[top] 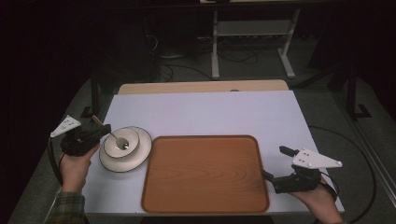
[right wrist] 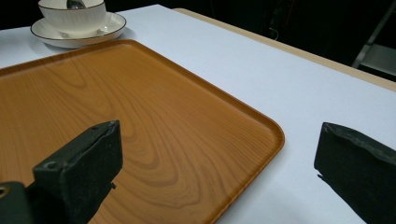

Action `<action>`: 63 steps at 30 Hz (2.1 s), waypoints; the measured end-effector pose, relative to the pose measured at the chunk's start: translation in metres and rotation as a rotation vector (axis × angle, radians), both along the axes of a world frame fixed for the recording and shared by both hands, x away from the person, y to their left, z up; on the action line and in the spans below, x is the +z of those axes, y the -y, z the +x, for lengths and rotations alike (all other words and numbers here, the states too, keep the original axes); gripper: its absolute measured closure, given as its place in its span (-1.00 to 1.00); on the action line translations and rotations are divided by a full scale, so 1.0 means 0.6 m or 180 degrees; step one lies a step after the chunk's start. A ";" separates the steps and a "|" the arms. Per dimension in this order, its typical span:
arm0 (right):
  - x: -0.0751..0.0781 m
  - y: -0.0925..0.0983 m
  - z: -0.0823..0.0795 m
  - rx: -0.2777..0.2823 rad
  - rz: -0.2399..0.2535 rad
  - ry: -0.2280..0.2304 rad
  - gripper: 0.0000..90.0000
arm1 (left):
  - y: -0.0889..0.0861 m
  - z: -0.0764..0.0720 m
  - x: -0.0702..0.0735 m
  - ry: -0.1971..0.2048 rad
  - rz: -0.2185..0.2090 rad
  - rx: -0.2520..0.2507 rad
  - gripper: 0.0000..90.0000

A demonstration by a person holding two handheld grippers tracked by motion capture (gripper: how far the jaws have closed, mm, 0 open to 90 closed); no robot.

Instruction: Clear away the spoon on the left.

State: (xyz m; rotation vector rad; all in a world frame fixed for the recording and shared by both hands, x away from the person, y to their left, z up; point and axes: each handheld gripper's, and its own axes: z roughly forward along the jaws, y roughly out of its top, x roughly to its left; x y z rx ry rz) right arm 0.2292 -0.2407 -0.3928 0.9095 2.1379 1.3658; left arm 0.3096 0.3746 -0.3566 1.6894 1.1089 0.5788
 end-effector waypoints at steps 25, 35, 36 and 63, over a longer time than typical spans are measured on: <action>0.000 0.001 0.000 -0.0001 -0.0007 0.0005 -0.99 | 0.049 -0.022 0.069 0.0173 -0.0040 -0.0462 0.98; 0.001 0.003 0.000 -0.0006 0.0003 0.0014 -0.99 | 0.089 -0.024 0.061 0.0066 0.0001 -0.0757 0.98; 0.001 0.003 0.000 -0.0005 0.0002 0.0016 -0.99 | 0.093 -0.024 0.060 0.0052 0.0008 -0.0785 0.98; 0.002 0.004 -0.002 -0.0016 0.0010 0.0035 -0.99 | 0.175 -0.028 0.001 -0.0454 0.0485 -0.1308 0.98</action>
